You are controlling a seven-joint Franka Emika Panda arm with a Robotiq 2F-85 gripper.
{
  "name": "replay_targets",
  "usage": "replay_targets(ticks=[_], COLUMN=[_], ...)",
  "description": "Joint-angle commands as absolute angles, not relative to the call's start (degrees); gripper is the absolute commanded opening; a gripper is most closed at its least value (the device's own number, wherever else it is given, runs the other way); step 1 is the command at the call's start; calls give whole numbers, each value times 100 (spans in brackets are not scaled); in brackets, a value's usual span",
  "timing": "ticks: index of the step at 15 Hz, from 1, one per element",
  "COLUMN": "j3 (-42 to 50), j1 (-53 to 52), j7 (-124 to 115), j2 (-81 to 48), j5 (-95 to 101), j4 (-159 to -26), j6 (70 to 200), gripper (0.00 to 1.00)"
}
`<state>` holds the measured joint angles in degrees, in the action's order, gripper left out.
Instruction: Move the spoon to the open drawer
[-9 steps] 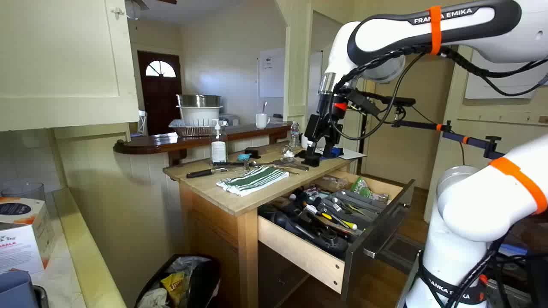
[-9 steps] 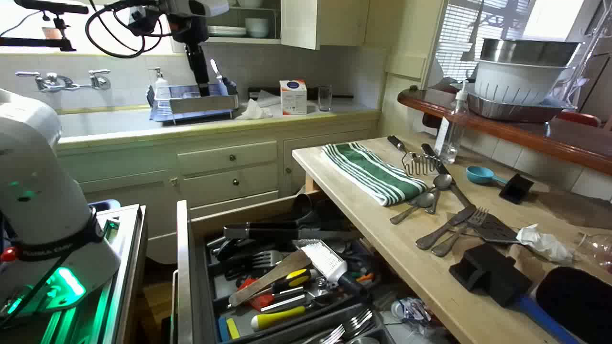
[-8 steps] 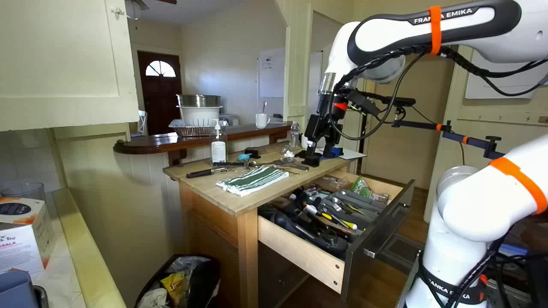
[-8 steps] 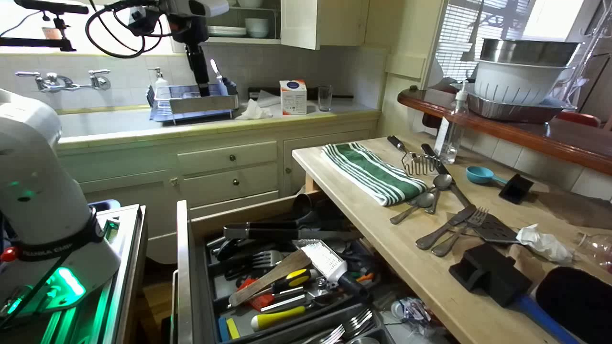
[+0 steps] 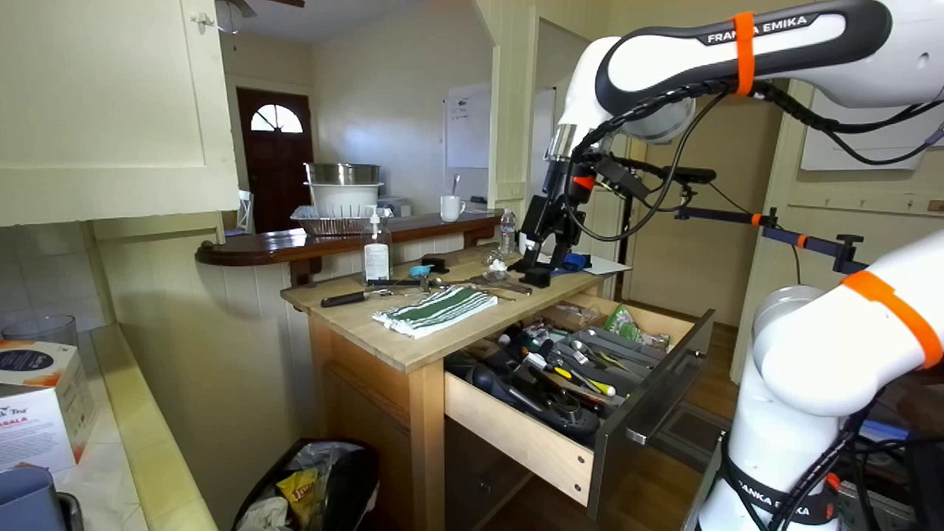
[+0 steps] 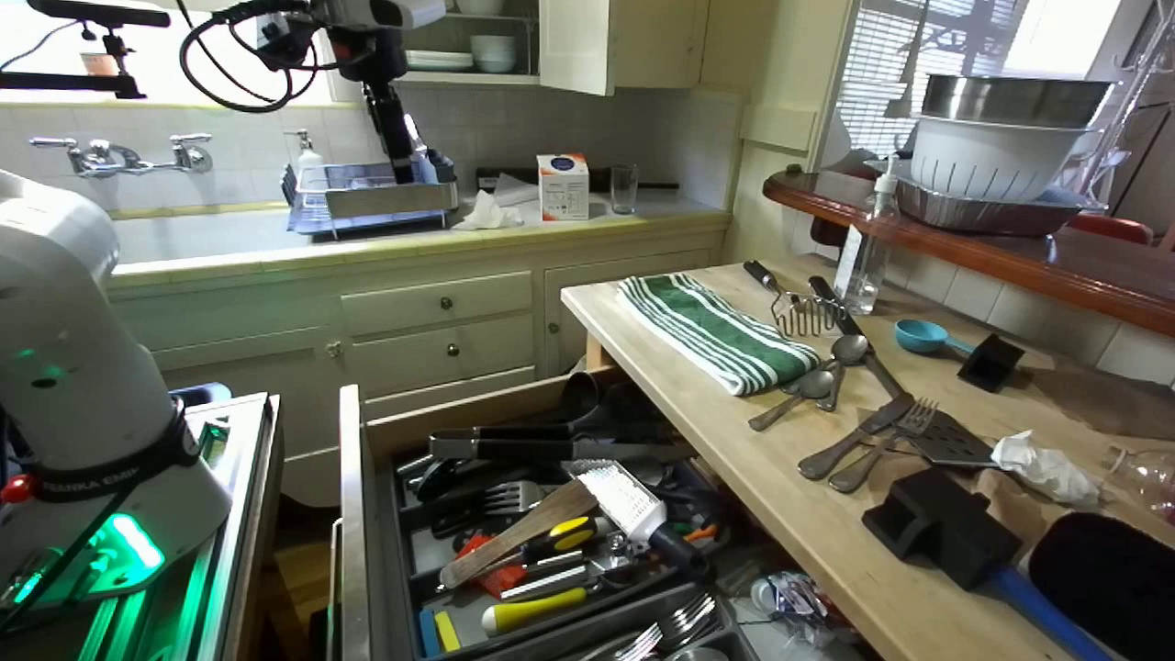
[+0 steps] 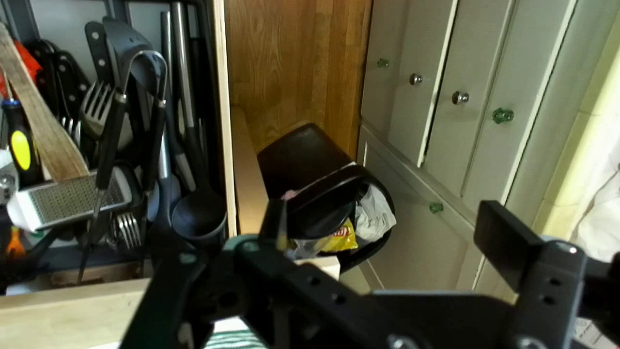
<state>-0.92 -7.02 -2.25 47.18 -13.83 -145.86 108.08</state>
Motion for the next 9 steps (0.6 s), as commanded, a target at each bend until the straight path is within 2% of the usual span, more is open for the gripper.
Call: replay_targets(ticks=[1, 9], j3=[137, 783], j1=[-585, -499], j7=[486, 2324], j2=[3936, 1681], j5=[-1268, -995], j4=[-14131, -12153], j6=[11416, 11591], gripper=[100, 100])
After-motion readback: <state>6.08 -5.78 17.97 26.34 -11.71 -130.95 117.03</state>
